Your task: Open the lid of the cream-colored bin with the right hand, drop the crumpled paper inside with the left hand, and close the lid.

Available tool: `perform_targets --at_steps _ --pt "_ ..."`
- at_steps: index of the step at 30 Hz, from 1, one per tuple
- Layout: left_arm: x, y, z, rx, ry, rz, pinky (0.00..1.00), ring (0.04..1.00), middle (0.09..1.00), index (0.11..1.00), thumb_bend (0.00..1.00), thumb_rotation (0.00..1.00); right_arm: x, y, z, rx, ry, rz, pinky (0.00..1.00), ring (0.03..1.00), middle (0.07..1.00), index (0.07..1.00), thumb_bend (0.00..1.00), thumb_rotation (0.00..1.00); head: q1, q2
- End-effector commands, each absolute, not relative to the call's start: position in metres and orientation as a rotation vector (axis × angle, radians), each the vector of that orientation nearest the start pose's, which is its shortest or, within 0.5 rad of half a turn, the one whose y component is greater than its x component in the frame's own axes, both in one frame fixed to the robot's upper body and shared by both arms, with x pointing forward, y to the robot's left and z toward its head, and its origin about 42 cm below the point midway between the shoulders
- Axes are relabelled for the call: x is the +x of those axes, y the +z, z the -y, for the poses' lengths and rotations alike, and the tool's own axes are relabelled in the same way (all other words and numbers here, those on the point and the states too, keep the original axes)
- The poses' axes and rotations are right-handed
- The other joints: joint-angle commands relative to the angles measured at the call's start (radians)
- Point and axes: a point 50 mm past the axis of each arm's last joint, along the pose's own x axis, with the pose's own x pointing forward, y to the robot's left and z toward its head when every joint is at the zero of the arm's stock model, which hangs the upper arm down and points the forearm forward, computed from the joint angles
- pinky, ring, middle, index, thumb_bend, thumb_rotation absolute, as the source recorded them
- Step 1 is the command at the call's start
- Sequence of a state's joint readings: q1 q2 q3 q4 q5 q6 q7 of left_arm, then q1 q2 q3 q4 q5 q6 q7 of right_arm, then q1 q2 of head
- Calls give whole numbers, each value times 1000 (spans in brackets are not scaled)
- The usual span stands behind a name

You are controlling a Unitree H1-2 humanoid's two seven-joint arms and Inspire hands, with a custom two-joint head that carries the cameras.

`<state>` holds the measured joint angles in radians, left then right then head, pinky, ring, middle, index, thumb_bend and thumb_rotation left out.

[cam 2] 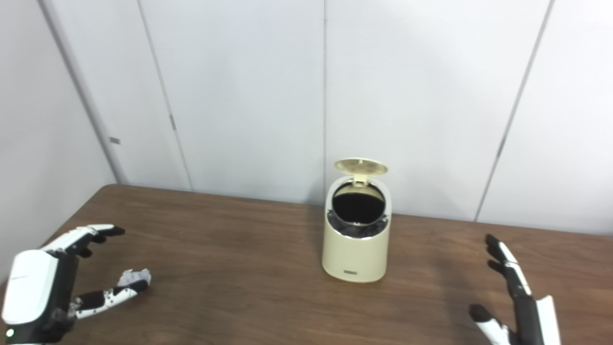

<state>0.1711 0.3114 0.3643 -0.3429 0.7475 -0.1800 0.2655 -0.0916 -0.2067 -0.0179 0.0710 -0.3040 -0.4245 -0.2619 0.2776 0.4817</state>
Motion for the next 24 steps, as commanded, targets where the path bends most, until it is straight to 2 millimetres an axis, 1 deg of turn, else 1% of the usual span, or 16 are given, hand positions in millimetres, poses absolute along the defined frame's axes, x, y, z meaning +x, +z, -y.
perform_targets --at_steps 1,2,3,6,9,11,14,18,24 --pt "199 210 -389 1171 566 446 512 635 674 656 998 257 298 128 312 -532 -166 458 808 877 886 879 848 966 30 1" --pt "198 207 -390 1173 570 442 519 638 672 658 994 277 298 129 314 -536 -167 459 803 876 885 877 839 971 30 1" --pt "197 203 -391 1172 575 431 526 641 672 659 992 291 298 130 316 -545 -166 461 799 875 884 877 835 974 51 4" --pt "197 191 -395 1175 583 395 563 660 682 667 981 351 297 133 320 -562 -166 464 777 868 879 875 829 983 77 7" --pt "201 179 -396 1173 593 356 575 676 690 666 973 406 296 134 322 -534 -158 456 763 875 885 884 862 966 96 13" --pt "205 171 -395 1163 586 330 581 684 688 666 968 420 295 136 323 -521 -150 461 743 871 884 885 871 955 106 14" --pt "210 162 -395 1151 579 281 588 703 702 682 990 459 294 139 325 -508 -144 460 701 851 873 872 886 943 114 16" --pt "218 154 -395 1160 578 229 591 715 737 723 1000 503 294 140 327 -506 -144 459 685 846 874 864 914 944 125 16" --pt "230 146 -402 1152 591 193 628 776 821 790 1000 534 294 141 328 -512 -141 465 660 830 859 856 895 945 136 14"
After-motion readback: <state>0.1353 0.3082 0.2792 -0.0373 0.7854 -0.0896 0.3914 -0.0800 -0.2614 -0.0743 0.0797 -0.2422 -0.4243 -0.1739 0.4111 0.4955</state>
